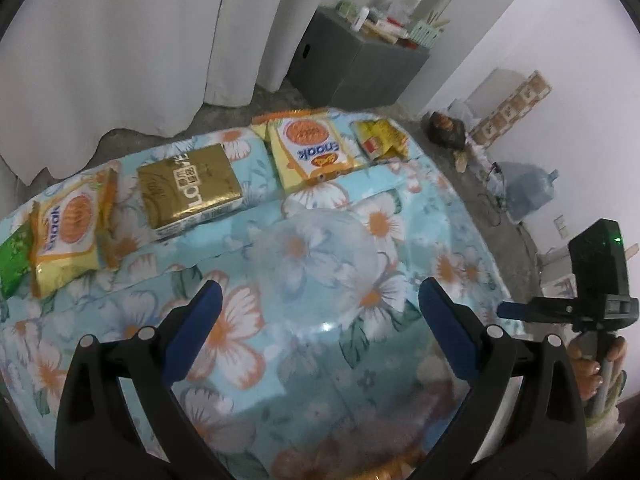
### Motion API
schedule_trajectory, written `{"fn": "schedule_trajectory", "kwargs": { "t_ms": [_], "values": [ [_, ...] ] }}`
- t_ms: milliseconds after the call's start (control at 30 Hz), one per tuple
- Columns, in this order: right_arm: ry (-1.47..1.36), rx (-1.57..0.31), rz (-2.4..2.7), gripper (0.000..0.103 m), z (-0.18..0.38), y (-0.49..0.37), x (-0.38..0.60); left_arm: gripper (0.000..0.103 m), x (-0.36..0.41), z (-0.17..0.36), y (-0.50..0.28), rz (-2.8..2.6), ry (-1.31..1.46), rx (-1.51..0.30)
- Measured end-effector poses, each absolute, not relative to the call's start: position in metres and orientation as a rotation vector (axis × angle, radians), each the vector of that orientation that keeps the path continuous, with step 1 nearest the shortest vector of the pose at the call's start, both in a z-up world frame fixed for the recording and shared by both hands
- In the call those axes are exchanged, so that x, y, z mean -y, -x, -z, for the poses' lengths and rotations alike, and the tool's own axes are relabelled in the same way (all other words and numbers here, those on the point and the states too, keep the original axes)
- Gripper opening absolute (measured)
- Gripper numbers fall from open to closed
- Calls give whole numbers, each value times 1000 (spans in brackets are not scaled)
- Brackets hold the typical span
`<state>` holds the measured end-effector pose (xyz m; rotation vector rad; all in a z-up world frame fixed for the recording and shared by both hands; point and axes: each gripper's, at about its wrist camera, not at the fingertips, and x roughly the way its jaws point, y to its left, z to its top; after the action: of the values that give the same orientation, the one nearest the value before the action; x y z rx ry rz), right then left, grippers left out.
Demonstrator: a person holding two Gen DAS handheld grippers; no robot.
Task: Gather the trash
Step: 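Grasp the clear plastic bowl with the left gripper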
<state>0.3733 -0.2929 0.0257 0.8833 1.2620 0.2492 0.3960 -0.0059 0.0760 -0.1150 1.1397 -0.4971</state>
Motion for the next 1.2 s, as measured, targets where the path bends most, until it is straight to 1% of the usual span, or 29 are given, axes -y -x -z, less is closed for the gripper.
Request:
{"fn": "schedule_trajectory", "kwargs": {
  "t_ms": [100,133,167,200,333,400,633,867,900,933,967,1000,1033,1100,1167,1200],
  "values": [
    [-930,-1279,-266,78,-16,-373,294,93,12,-68,-403,477,79,-1160],
    [-935,-1277,-275,78,-15,-372,294,91,13,-67,-404,474,69,-1165],
    [-938,-1275,-280,78,-15,-371,294,83,14,-63,-405,471,65,-1173],
    [-945,-1273,-289,78,-14,-369,294,78,14,-61,-407,477,73,-1189],
    [-965,-1261,-307,78,-15,-366,296,73,16,-52,-410,496,106,-1199],
    [-972,-1247,-317,77,-20,-361,297,67,18,-48,-410,505,105,-1199],
    [-901,-1137,-381,77,-64,-338,291,65,24,-51,-411,492,88,-1169],
    [-819,-1064,-537,75,-103,-337,257,65,5,-78,-401,473,148,-1090],
    [-810,-1054,-547,69,-106,-340,252,65,2,-84,-396,473,144,-1071],
    [-802,-1048,-557,66,-109,-348,244,65,-3,-90,-390,468,131,-1045],
    [-798,-1048,-566,59,-109,-355,238,65,-6,-96,-384,459,116,-1025],
    [-780,-1053,-568,50,-107,-363,230,65,-10,-102,-377,454,109,-1005],
    [-764,-1061,-563,47,-105,-368,225,65,-14,-106,-371,452,113,-995],
    [-756,-1130,-587,35,-94,-375,212,65,-27,-115,-357,441,141,-973],
    [-733,-1168,-647,31,-92,-367,200,65,-40,-121,-343,430,153,-951],
    [-676,-1163,-689,30,-99,-355,192,65,-46,-123,-334,420,153,-941]
  ]
}}
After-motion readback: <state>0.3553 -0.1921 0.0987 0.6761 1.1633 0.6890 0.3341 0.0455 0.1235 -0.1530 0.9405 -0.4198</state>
